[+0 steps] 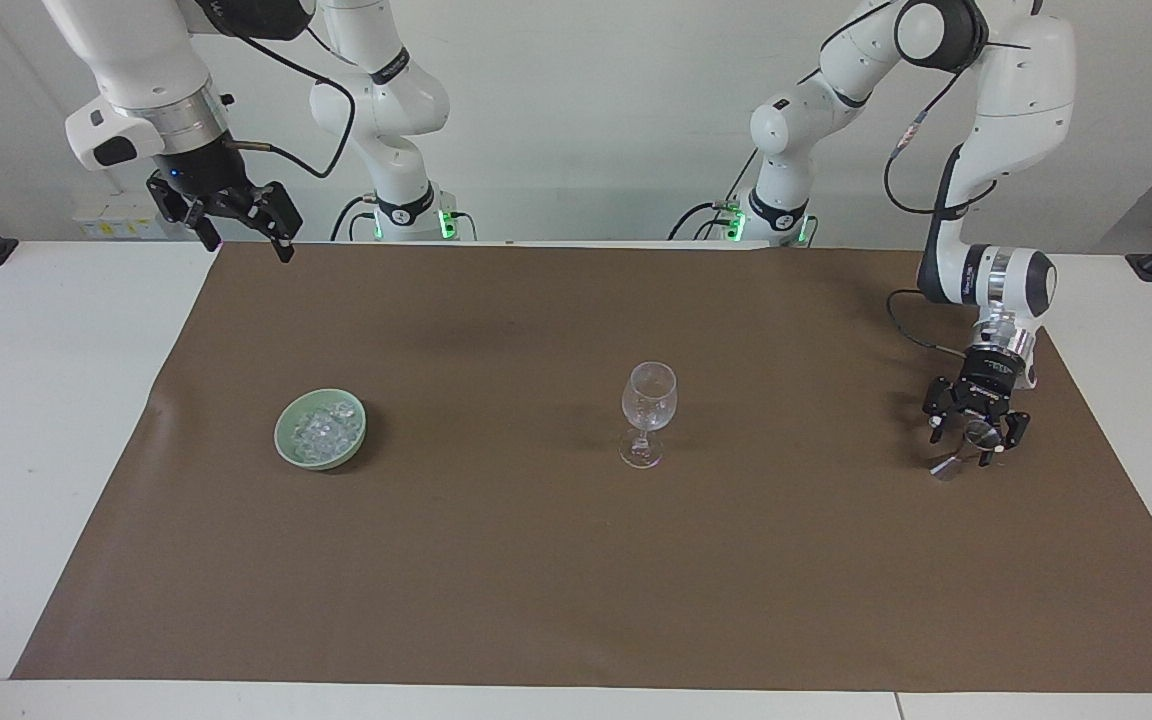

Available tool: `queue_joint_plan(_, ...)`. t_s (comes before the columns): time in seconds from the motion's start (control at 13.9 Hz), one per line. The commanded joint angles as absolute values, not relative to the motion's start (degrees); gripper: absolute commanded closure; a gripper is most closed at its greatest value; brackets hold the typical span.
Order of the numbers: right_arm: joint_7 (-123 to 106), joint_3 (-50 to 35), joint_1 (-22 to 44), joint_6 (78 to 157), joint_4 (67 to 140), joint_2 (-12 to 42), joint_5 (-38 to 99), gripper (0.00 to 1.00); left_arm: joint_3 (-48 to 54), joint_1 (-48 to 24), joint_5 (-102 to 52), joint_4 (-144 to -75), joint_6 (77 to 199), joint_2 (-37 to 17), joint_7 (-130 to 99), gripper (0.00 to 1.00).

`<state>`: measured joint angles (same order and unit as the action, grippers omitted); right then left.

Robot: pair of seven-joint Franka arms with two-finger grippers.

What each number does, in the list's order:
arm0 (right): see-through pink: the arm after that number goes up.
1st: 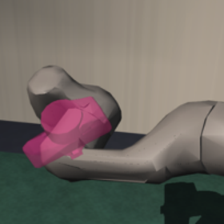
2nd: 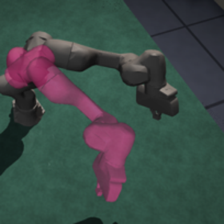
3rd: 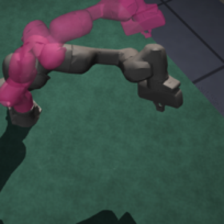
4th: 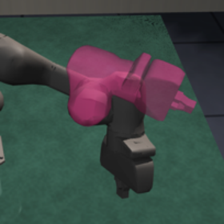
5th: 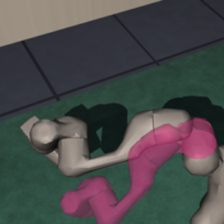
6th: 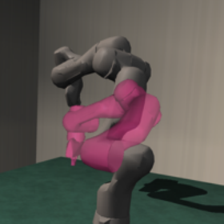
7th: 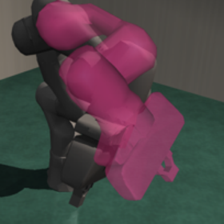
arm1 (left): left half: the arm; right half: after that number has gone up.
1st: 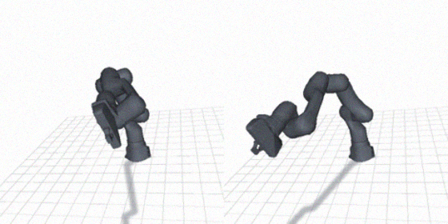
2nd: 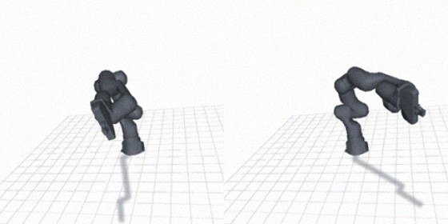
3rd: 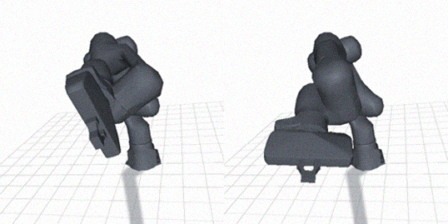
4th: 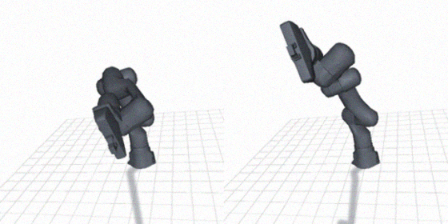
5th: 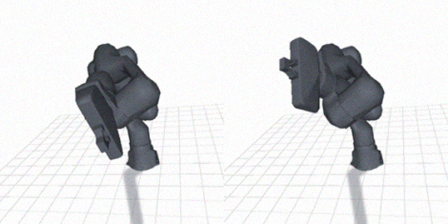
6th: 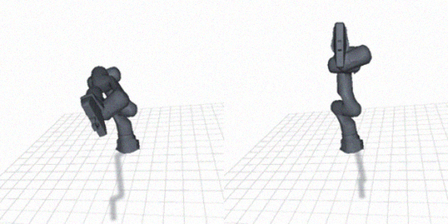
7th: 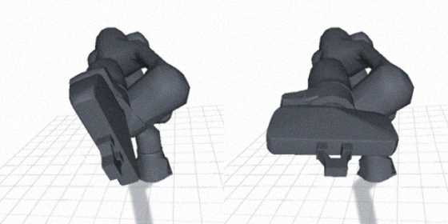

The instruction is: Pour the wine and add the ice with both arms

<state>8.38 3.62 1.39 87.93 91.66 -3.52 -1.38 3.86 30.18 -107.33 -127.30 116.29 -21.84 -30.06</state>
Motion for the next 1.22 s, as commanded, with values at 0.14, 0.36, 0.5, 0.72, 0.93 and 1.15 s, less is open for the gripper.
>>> queue_joint_plan(0.14, 7.47, 3.34, 0.79, 87.36, 92.9, -4.75, -0.09, 0.0, 3.25, 29.27, -109.95, -128.58, 115.49, -21.36, -28.92, 0.33)
queue_joint_plan(0.36, 7.47, 3.34, 0.79, 87.36, 92.9, -4.83, -0.09, 0.0, 3.34, 29.27, -110.3, -128.58, 115.49, -21.36, -28.92, 0.37)
queue_joint_plan(0.5, 7.47, 3.34, 0.79, 87.36, 92.9, -4.83, -0.09, 0.0, 3.43, 29.09, -110.91, -128.76, 115.49, -21.27, -28.83, 0.39)
queue_joint_plan(0.72, 7.47, 3.34, 0.79, 87.36, 92.9, -4.83, -0.09, 0.0, 3.43, 28.83, -111.36, -128.76, 115.49, -21.27, -28.83, 0.42)
queue_joint_plan(0.93, 7.47, 3.34, 0.79, 87.36, 92.9, -4.83, -0.09, 0.0, 3.43, 28.83, -111.8, -128.85, 115.4, -21.27, -28.92, 0.44)
queue_joint_plan(1.15, 7.47, 3.34, 0.79, 87.36, 92.9, -4.83, -0.09, 0.0, 3.43, 28.83, -111.8, -128.85, 115.4, -21.27, -28.92, 0.47)
